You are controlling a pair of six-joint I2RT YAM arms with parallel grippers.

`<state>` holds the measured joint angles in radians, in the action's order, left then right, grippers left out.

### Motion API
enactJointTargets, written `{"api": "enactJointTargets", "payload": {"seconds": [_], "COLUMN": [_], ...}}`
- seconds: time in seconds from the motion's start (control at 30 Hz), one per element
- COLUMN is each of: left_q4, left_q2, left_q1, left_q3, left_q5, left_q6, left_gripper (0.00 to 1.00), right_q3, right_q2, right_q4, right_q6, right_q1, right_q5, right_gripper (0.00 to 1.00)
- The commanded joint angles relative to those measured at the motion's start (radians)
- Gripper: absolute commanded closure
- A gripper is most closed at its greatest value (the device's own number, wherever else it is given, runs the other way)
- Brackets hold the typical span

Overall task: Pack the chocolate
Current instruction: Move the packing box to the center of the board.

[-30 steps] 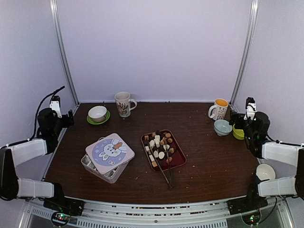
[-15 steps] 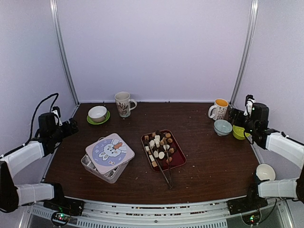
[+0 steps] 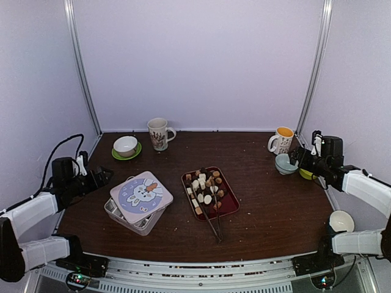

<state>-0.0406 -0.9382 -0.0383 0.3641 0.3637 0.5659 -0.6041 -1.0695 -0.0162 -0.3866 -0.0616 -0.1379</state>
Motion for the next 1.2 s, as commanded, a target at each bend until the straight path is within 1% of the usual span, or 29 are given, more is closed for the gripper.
{"api": "enactJointTargets", "payload": {"seconds": [0.0, 0.2, 0.43, 0.6, 0.9, 1.07, 1.17], "left_q4": [-0.034, -0.067, -0.058, -0.053, -0.128, -0.123, -0.074], "left_q2": [-0.053, -0.211, -0.304, -0.281, -0.252, -0.24, -0.214], "left_q1": [0.004, 0.045, 0.122, 0.206, 0.393, 0.479, 0.495], "left_q3": [-0.007, 0.031, 0.058, 0.035, -0.007, -0.002, 0.005], "left_q5": [0.103, 0.195, 0.225, 0.198, 0.092, 0.021, 0.001], "left_q6": [-0.017, -0.018, -0.011, 0.055, 0.261, 0.332, 0.336], "left_gripper": [0.02, 0.02, 0.03, 0.03, 0.03, 0.03, 0.02], "right_q3": [-0.004, 0.016, 0.016, 0.004, -0.031, -0.035, -0.044], "right_q2": [0.012, -0.026, -0.076, -0.106, -0.203, -0.262, -0.293], "right_q4": [-0.027, -0.011, 0.003, -0.002, -0.014, -0.013, -0.025], "right_q6": [-0.023, -0.032, -0.037, -0.039, -0.059, -0.069, -0.073], "right_q1": [-0.009, -0.026, -0.06, -0.12, -0.318, -0.419, -0.482], "right_q5": [-0.141, -0.206, -0.237, -0.238, -0.228, -0.225, -0.204], "right_gripper": [0.0, 0.0, 0.0, 0.0, 0.0, 0.12, 0.15]}}
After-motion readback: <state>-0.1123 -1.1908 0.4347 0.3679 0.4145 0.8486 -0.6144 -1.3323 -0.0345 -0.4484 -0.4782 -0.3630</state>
